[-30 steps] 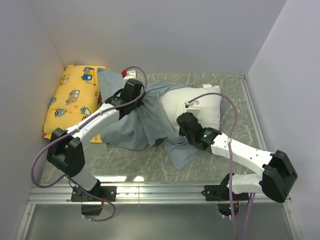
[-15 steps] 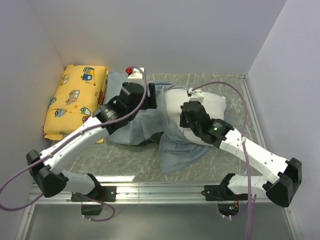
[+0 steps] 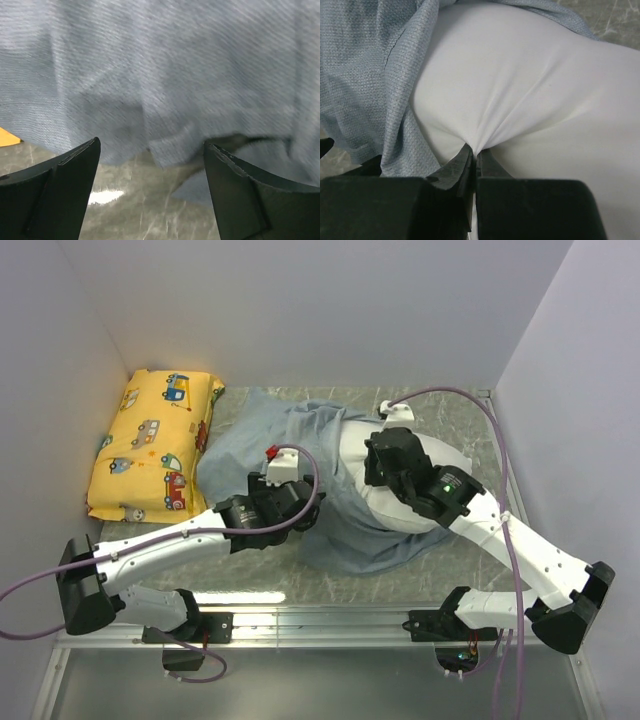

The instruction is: Remove the pillowcase from the pillow

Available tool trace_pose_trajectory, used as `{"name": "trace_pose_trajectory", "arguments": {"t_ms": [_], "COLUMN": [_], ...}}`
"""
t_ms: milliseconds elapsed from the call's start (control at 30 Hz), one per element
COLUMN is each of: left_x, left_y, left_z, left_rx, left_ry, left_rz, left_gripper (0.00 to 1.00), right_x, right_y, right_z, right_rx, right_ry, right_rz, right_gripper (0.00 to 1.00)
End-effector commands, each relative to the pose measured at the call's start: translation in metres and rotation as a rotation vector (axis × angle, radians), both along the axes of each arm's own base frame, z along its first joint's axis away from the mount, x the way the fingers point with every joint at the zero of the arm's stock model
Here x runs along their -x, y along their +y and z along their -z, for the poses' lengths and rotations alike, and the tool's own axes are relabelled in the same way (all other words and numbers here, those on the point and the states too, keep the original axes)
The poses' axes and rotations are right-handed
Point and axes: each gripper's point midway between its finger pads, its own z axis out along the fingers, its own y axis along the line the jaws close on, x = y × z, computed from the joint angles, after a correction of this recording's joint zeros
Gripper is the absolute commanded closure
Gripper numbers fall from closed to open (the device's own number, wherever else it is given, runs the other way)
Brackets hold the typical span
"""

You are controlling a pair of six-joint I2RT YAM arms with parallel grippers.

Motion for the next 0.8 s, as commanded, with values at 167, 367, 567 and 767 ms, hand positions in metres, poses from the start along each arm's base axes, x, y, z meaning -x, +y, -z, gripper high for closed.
{"name": "trace_pose_trajectory", "arguments": {"t_ms": [167,367,567,767], "left_x": [-0.065,-0.086,-0.072,-0.045], "left_y": [0.033,0.118,0.196,0.208], "left_z": [-0.033,-0.054,-0.099,-0.207], "left_rx": [0.109,0.096,0.152,0.229], "left_ry": [-0.124,-0.151,-0.263,-0.431], "left_rz": [-0.165,-0.384,-0.538,-0.499], "left_gripper": [0.54,1.00,1.00,1.00], "right_x": [-0.011,-0.021,-0.012,0.001], "right_y": [-0.015,-0.049,-0.075,-0.083], "right_z": [-0.087,-0.085,-0.095,-0.112], "right_rx": [-0.148,-0.137,-0.159,-0.178], "right_ry": [-0.197,-0.195,-0.216,-0.250], "right_rz": [0.044,0.122,0.153,0.142], "right_gripper": [1.00,1.00,1.00,1.00]}}
